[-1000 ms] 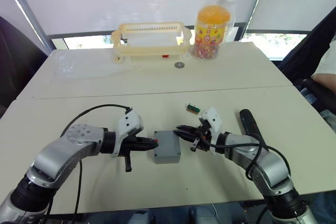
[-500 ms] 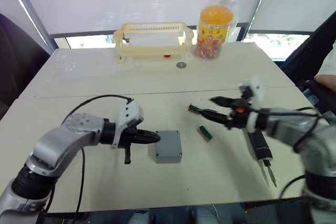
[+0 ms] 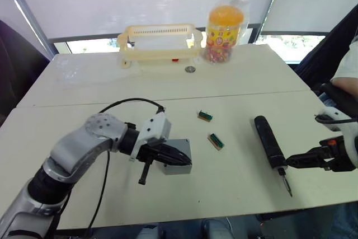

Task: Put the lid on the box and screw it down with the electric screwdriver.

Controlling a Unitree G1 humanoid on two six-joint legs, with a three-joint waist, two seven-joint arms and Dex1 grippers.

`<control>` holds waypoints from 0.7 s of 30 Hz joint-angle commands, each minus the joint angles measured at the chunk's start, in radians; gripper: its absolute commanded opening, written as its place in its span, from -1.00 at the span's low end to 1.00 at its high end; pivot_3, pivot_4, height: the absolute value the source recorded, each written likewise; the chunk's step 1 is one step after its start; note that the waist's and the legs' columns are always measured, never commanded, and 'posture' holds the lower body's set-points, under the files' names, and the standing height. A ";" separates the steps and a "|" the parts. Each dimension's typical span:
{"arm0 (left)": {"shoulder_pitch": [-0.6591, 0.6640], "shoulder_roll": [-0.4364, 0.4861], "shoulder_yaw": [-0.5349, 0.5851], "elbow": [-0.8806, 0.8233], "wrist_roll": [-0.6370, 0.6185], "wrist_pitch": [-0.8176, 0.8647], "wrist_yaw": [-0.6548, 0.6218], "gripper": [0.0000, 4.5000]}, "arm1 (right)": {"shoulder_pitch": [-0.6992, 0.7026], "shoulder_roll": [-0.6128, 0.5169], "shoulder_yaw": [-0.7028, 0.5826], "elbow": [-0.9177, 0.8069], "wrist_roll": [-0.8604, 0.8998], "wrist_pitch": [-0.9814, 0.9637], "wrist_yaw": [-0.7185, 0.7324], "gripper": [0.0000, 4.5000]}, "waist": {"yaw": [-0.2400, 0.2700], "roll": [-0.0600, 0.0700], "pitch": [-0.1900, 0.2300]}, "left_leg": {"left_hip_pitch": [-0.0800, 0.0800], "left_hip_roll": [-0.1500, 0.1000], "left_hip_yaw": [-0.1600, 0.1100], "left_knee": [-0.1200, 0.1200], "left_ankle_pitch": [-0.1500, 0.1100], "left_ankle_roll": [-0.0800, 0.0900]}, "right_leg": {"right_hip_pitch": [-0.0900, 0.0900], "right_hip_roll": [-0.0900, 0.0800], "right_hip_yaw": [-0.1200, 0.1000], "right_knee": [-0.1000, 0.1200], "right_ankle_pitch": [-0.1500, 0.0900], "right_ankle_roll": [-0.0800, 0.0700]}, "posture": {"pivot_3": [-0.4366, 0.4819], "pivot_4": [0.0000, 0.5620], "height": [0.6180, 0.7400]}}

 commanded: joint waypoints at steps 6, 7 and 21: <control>0.067 -0.018 0.023 -0.088 -0.017 0.036 0.103 -1.00 | -0.131 0.037 0.133 0.173 0.116 0.006 -0.169 0.98 | 0.002 0.000 0.000 | -0.001 0.000 -0.001 0.000 0.000 0.000 | 0.000 0.000 0.000 0.000 0.000 0.000 | -0.05 -0.47 1.00; 0.078 -0.017 0.027 -0.099 -0.023 0.043 0.114 -1.00 | -0.141 0.046 0.148 0.182 0.117 0.006 -0.181 0.98 | 0.002 0.000 0.000 | -0.001 0.000 -0.001 0.000 0.000 0.000 | 0.000 0.000 0.000 0.000 0.000 0.000 | -0.05 -0.47 1.00; 0.141 -0.024 0.052 -0.167 -0.065 0.107 0.231 -1.00 | -0.262 0.252 0.325 0.246 -0.058 0.006 -0.306 0.88 | 0.002 -0.002 -0.001 | 0.000 0.000 -0.001 0.001 0.000 0.000 | 0.000 0.000 0.000 0.000 0.000 0.000 | -0.05 -0.47 1.00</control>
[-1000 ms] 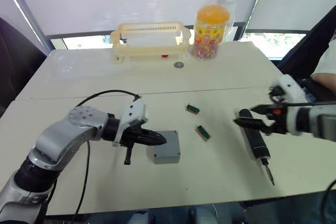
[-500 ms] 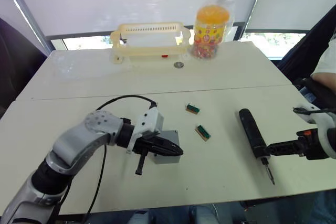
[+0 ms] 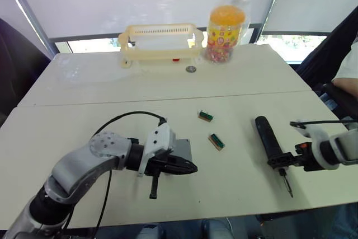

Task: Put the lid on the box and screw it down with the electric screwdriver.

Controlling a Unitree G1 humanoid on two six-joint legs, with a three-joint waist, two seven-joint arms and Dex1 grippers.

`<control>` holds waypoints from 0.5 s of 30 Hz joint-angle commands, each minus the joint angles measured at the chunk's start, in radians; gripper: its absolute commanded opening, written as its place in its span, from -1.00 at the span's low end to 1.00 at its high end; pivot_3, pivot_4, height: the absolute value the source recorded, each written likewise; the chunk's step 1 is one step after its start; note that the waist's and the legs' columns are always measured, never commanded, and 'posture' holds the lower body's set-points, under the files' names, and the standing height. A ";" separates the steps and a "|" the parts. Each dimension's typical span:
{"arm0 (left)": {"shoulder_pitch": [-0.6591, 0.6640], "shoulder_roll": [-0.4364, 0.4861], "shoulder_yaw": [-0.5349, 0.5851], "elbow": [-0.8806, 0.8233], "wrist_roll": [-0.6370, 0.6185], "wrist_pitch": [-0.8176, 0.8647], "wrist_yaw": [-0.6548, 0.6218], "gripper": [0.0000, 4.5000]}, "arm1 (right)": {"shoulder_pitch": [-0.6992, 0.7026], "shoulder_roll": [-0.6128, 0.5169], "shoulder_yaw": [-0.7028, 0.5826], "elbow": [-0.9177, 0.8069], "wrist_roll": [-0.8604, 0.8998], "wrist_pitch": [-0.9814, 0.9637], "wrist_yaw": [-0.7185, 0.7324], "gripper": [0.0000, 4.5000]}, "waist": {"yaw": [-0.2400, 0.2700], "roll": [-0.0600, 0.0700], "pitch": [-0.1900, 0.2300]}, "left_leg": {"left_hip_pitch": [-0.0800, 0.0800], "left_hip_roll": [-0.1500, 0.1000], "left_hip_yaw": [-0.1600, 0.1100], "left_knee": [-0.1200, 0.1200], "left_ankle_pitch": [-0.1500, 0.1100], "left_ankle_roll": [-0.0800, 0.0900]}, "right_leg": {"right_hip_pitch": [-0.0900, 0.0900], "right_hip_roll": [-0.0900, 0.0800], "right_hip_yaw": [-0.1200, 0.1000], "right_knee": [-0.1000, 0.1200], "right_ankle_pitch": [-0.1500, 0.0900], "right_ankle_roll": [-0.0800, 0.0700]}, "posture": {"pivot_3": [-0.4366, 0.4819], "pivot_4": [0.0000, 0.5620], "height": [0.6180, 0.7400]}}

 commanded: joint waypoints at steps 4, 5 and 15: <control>0.014 0.011 0.027 -0.021 -0.012 -0.001 0.017 -1.00 | 0.005 0.042 0.028 -0.037 -0.075 0.006 -0.025 0.15 | -0.001 -0.003 -0.002 | 0.002 0.000 0.000 0.000 0.000 0.000 | 0.002 0.000 0.000 -0.001 0.000 0.000 | -0.05 -0.47 1.00; 0.017 0.014 0.028 -0.019 -0.010 -0.002 0.017 -1.00 | 0.011 0.044 0.027 -0.040 -0.076 0.006 -0.024 -0.04 | -0.001 -0.003 -0.002 | 0.002 0.000 0.000 0.000 0.000 0.000 | 0.003 0.000 0.000 -0.001 0.000 0.000 | -0.05 -0.47 1.00; -0.008 0.084 0.109 0.137 -0.013 -0.036 -0.055 -1.00 | -0.049 0.186 -0.357 -0.012 -0.076 -0.052 -0.031 -0.23 | -0.005 -0.004 -0.001 | 0.008 0.001 0.001 0.000 0.000 0.000 | 0.006 0.002 0.003 0.000 0.000 -0.001 | -0.05 -0.47 1.00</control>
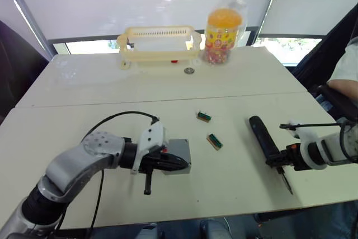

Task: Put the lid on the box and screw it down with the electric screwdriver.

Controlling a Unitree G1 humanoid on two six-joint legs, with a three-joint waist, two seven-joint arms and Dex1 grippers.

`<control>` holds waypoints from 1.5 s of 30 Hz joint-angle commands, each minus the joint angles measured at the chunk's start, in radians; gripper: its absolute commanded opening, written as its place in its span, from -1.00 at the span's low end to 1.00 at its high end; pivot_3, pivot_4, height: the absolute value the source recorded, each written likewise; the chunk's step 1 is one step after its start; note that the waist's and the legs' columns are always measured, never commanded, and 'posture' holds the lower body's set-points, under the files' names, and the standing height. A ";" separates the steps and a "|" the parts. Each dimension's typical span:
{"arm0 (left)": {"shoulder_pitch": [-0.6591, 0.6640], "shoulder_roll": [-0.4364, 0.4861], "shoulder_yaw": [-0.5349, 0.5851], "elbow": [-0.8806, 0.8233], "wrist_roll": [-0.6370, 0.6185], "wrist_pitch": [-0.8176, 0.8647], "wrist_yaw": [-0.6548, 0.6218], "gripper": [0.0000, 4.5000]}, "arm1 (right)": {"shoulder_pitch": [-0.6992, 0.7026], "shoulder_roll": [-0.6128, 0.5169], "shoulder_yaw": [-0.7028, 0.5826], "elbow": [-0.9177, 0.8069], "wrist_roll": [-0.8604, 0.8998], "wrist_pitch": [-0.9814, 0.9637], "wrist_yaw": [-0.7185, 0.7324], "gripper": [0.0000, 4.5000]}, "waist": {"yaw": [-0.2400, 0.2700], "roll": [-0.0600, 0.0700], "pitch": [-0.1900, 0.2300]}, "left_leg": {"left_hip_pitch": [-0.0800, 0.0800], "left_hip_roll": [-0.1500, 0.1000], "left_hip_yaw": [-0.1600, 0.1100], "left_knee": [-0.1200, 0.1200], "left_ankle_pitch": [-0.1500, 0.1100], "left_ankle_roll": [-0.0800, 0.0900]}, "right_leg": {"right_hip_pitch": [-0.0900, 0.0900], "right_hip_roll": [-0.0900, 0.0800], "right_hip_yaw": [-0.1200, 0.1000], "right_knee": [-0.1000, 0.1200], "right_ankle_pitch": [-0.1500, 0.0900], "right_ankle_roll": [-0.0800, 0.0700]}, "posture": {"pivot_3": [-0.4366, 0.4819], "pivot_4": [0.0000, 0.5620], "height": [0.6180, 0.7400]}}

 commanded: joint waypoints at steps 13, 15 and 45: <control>-0.169 0.040 0.020 0.307 0.080 -0.076 -0.181 -1.00 | 0.035 0.653 -0.153 -0.666 -0.161 -0.858 0.006 -0.23 | 0.000 0.006 0.003 | 0.000 0.001 -0.005 -0.004 -0.001 0.001 | -0.003 0.004 0.000 0.004 0.000 0.001 | -0.05 -0.47 1.00; -0.169 0.052 0.022 0.312 0.092 -0.087 -0.199 -1.00 | 0.075 0.706 -0.075 -0.694 -0.191 -0.904 0.015 -0.23 | 0.001 0.006 0.003 | 0.000 0.001 -0.005 -0.004 0.000 0.001 | -0.003 0.003 0.000 0.004 0.000 0.001 | -0.05 -0.47 1.00; -0.099 -0.079 -0.083 0.279 0.249 -0.151 -0.101 -0.02 | 0.290 0.838 0.274 -0.565 -0.579 -1.280 0.191 -0.23 | 0.001 0.007 0.003 | 0.000 0.000 -0.005 -0.004 0.000 0.000 | -0.004 0.002 0.000 0.003 0.000 0.001 | -0.05 -0.47 1.00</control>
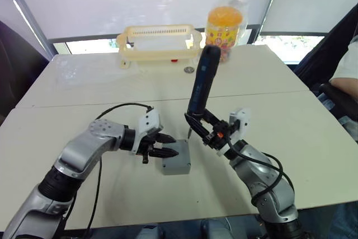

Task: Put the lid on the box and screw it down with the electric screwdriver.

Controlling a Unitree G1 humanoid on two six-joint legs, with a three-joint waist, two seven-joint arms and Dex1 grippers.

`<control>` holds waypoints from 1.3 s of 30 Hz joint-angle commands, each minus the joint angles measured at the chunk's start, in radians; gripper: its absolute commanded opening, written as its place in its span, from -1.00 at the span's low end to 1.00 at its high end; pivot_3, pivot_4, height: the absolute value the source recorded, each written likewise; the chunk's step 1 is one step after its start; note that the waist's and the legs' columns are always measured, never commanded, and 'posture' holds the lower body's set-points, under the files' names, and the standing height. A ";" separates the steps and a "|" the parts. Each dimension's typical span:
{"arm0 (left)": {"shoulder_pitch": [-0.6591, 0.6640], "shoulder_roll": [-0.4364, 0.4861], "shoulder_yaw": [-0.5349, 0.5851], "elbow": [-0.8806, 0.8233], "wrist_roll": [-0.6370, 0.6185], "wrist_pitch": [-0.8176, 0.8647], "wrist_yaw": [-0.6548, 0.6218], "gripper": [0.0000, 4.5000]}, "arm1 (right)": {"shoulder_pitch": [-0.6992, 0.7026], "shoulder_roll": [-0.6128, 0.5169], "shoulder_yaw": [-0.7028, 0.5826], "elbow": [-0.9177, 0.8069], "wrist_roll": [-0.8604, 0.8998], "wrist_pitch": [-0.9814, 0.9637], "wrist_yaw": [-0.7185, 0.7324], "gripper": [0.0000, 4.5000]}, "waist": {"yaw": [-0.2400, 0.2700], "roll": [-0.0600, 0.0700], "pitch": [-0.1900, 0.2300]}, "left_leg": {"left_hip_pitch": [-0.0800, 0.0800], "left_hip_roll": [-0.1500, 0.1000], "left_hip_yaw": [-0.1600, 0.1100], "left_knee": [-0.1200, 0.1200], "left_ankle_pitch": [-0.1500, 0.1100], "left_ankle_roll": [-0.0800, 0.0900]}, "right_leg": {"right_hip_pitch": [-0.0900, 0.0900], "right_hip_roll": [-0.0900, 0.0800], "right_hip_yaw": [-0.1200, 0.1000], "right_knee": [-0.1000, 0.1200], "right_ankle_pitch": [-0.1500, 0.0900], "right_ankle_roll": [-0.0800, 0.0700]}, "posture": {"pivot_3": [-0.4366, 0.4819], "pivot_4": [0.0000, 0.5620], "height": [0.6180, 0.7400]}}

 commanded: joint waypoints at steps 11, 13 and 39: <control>0.019 -0.010 -0.022 -0.003 0.043 -0.034 -0.005 -0.02 | 0.004 0.021 0.007 -0.055 -0.004 -0.031 0.007 -0.23 | 0.001 0.000 0.000 | 0.000 0.000 0.000 0.000 0.000 0.000 | 0.000 0.000 0.000 0.000 0.000 0.000 | -0.05 -0.47 1.00; 0.020 -0.011 -0.027 -0.005 0.048 -0.033 -0.007 -0.02 | 0.007 0.019 0.006 -0.053 -0.008 -0.034 0.008 -0.23 | 0.001 0.000 0.000 | 0.000 0.000 0.000 0.000 0.000 0.000 | 0.000 0.000 0.000 0.000 0.000 0.000 | -0.05 -0.47 1.00; 0.032 -0.023 -0.032 -0.042 0.043 0.000 0.015 -0.02 | -0.037 0.034 -0.017 -0.070 0.001 -0.011 0.000 -0.23 | 0.001 0.000 0.000 | 0.001 0.000 0.000 0.000 0.000 0.000 | 0.001 0.000 0.000 0.000 0.000 0.000 | -0.05 -0.47 1.00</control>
